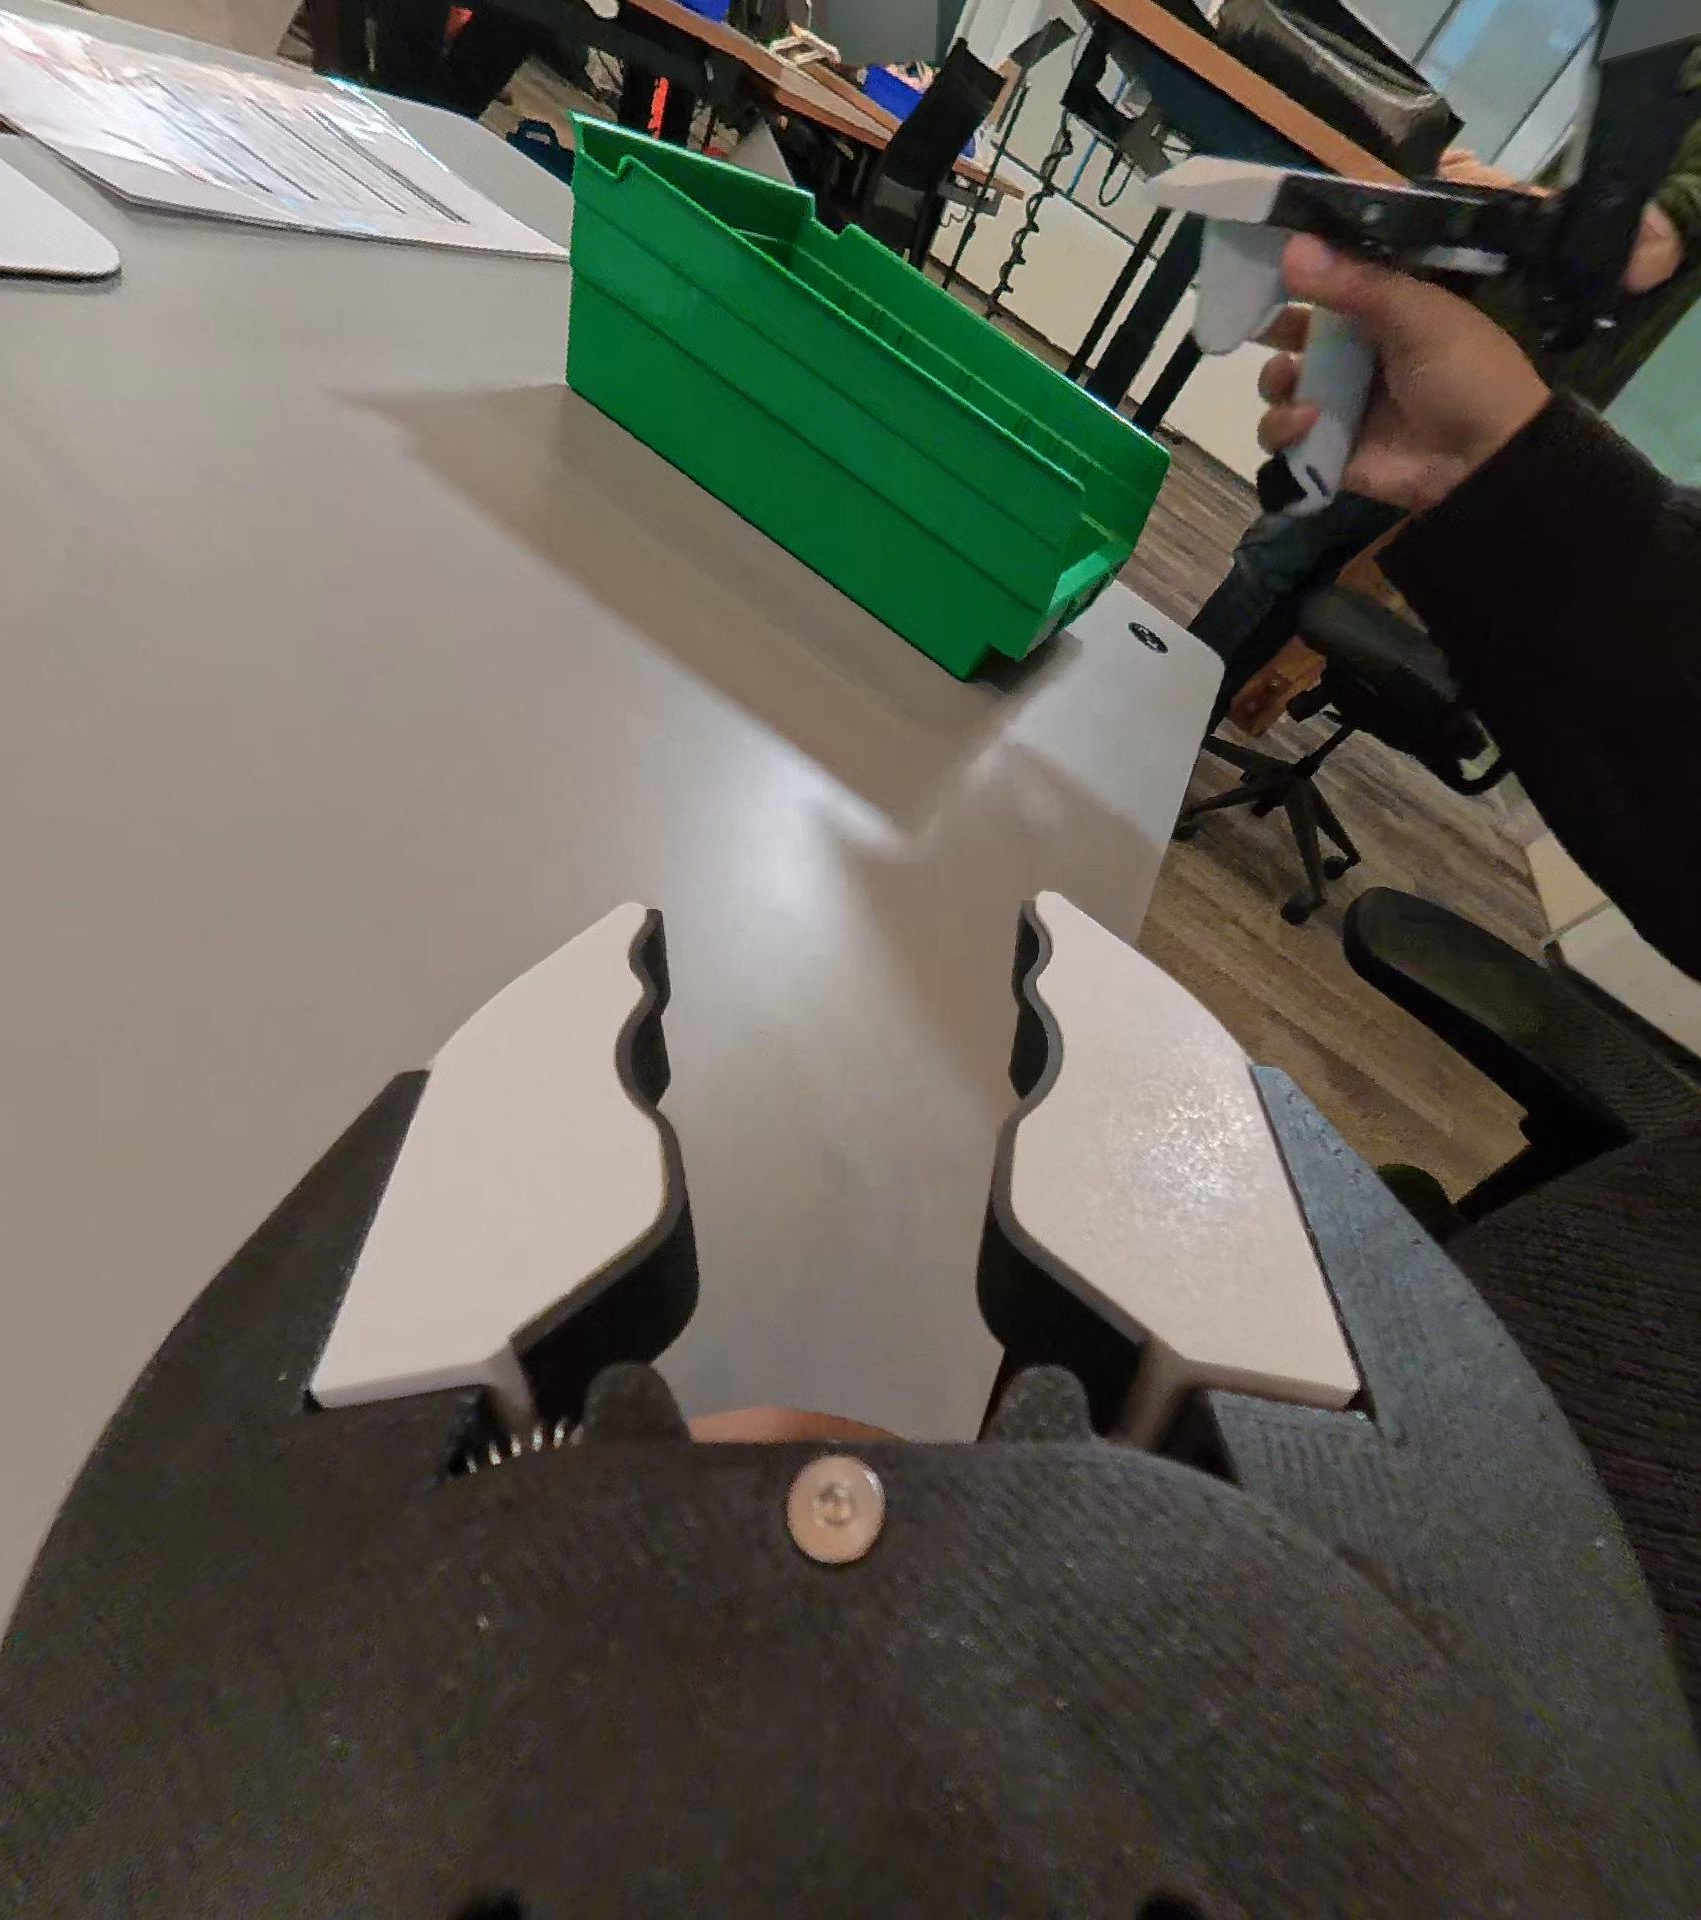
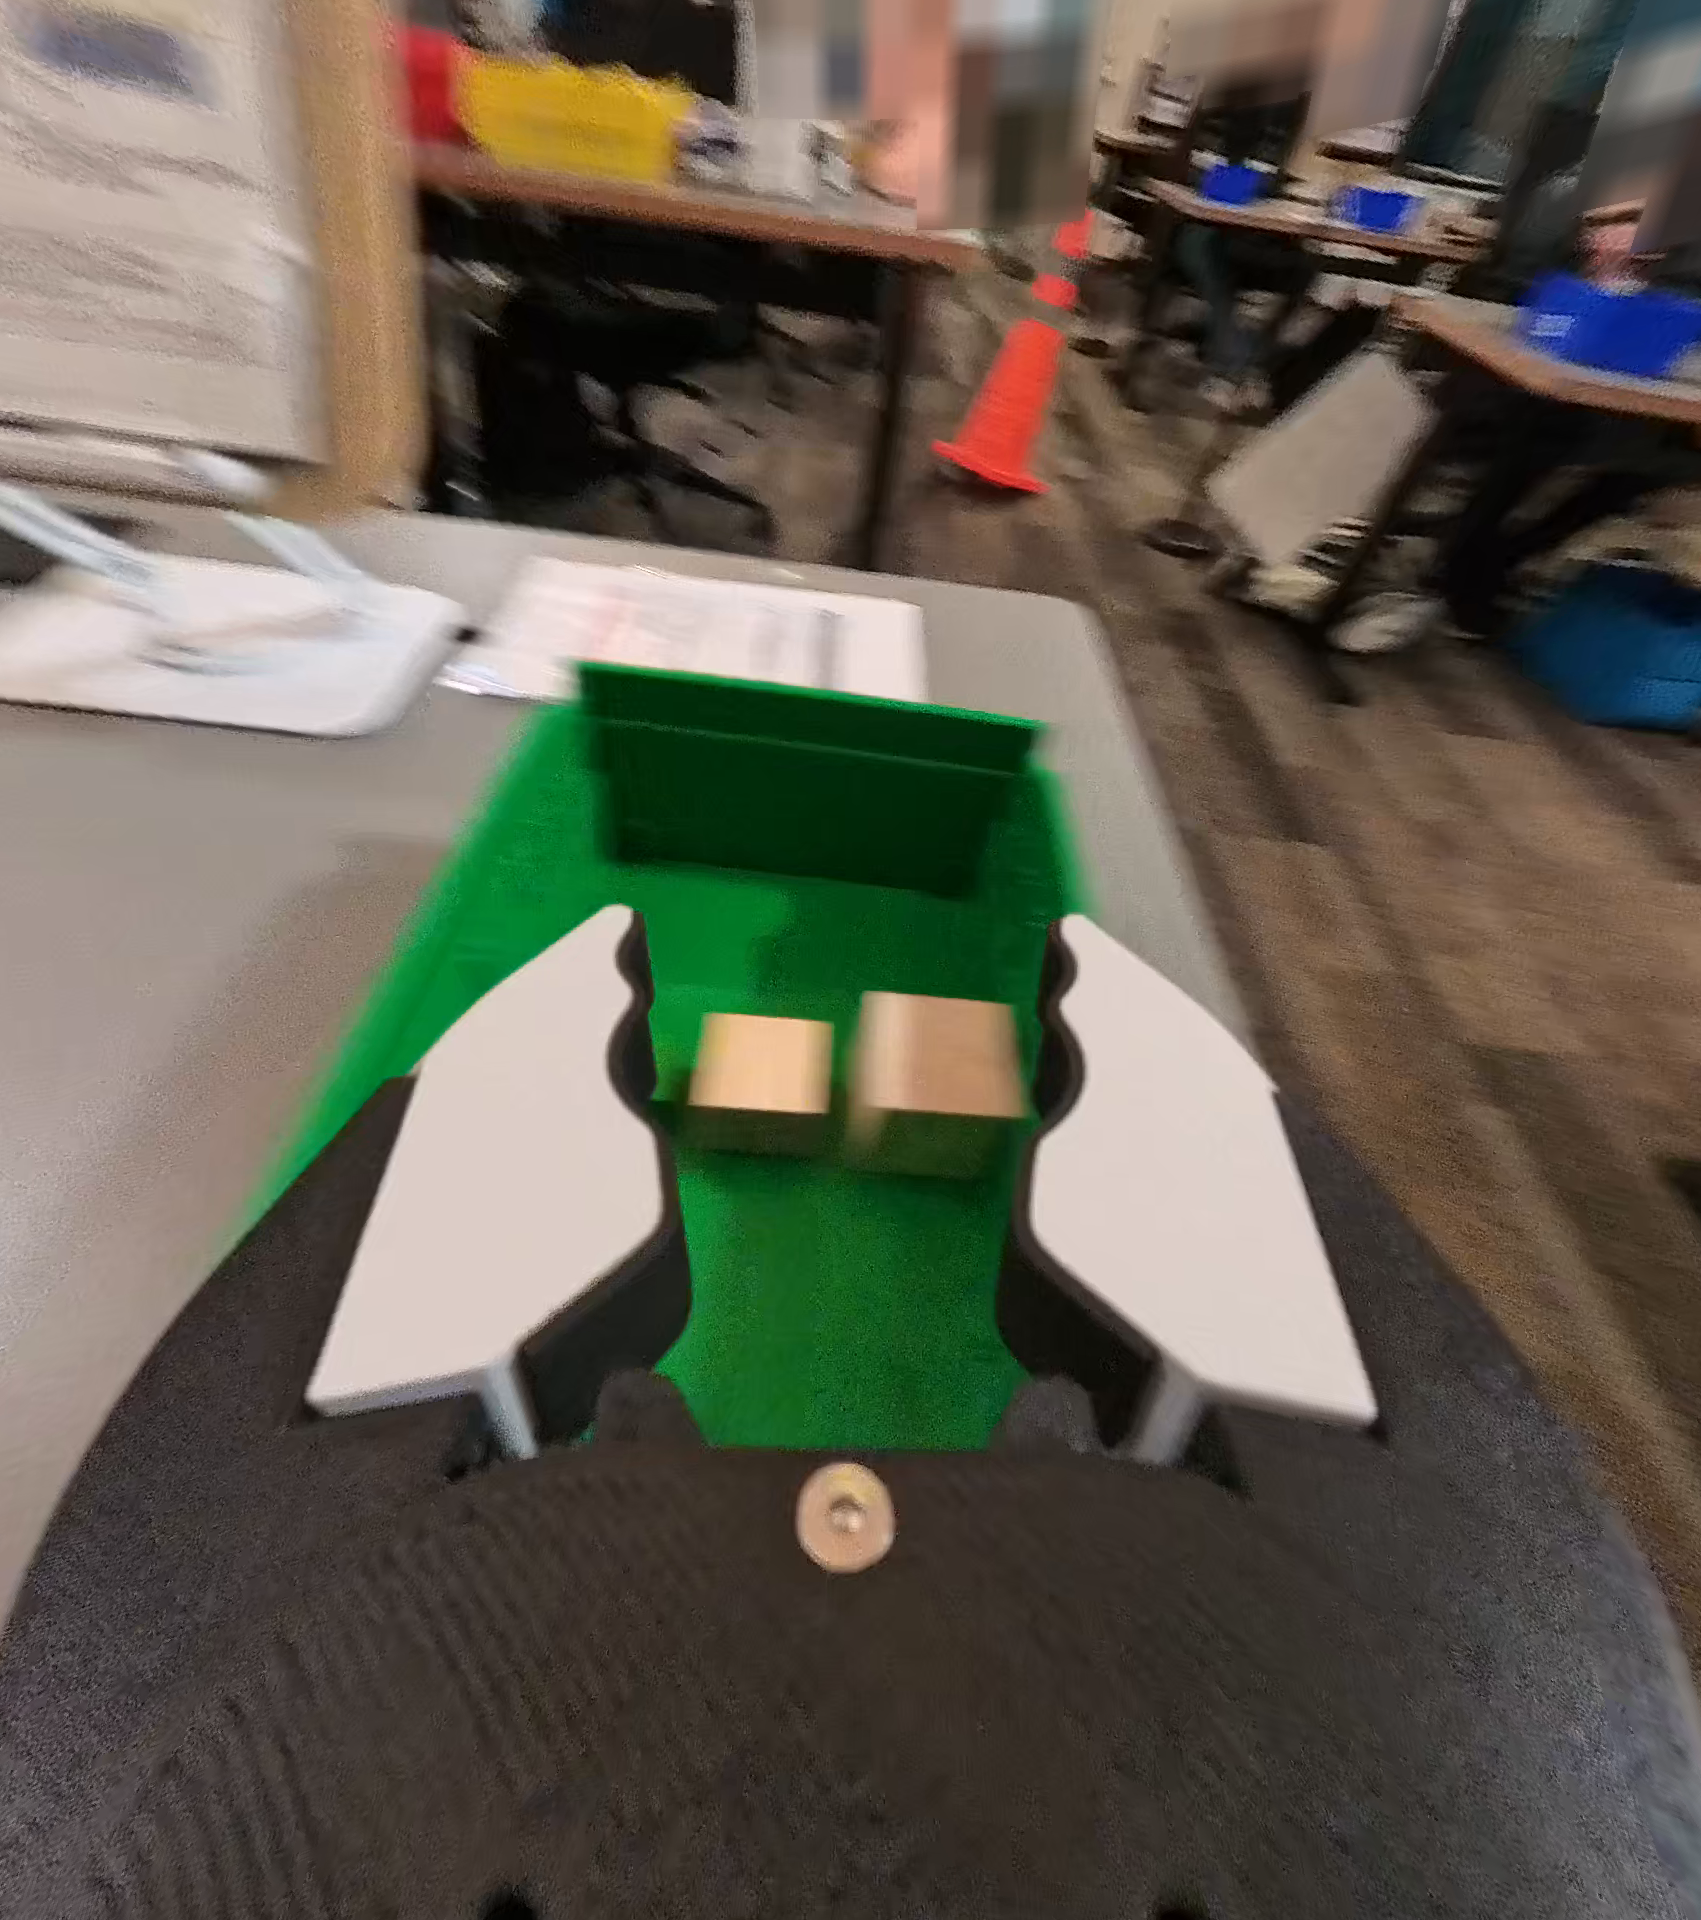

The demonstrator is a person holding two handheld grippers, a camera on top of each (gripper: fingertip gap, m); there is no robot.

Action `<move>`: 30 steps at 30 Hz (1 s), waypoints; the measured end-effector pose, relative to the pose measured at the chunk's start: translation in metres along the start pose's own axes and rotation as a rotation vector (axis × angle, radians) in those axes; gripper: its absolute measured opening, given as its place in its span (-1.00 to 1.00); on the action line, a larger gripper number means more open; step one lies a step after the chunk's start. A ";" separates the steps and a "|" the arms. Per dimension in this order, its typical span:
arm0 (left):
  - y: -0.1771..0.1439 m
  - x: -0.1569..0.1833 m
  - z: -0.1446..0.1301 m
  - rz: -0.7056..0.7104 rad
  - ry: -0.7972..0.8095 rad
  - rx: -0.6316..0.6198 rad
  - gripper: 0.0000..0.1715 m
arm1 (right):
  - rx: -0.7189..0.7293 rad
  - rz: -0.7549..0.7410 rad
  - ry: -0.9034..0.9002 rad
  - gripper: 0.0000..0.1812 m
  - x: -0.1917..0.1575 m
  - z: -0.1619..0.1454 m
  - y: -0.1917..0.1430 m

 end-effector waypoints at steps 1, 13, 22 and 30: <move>0.001 0.000 0.000 -0.008 -0.014 -0.007 -0.25 | -0.054 -0.047 -0.032 -0.20 0.023 -0.005 0.009; 0.010 -0.006 -0.007 -0.044 -0.097 -0.071 -0.26 | -0.806 0.316 -0.097 -0.35 0.086 -0.054 0.099; 0.010 -0.005 -0.008 -0.058 -0.080 -0.090 -0.26 | -1.124 0.432 -0.101 -0.58 0.065 -0.099 0.125; 0.008 -0.008 -0.005 -0.090 -0.139 -0.075 -0.26 | -1.137 0.562 0.030 -0.94 0.060 -0.100 0.121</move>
Point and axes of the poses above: each gripper's, where its closed fingertips meet, y out along the fingers, z out of its top, x = y × z across the jaws, the point moved 9 cm from there along -y, back along the fingers, and after that the axes turned 10 degrees about -y, right-handed, at the moved point
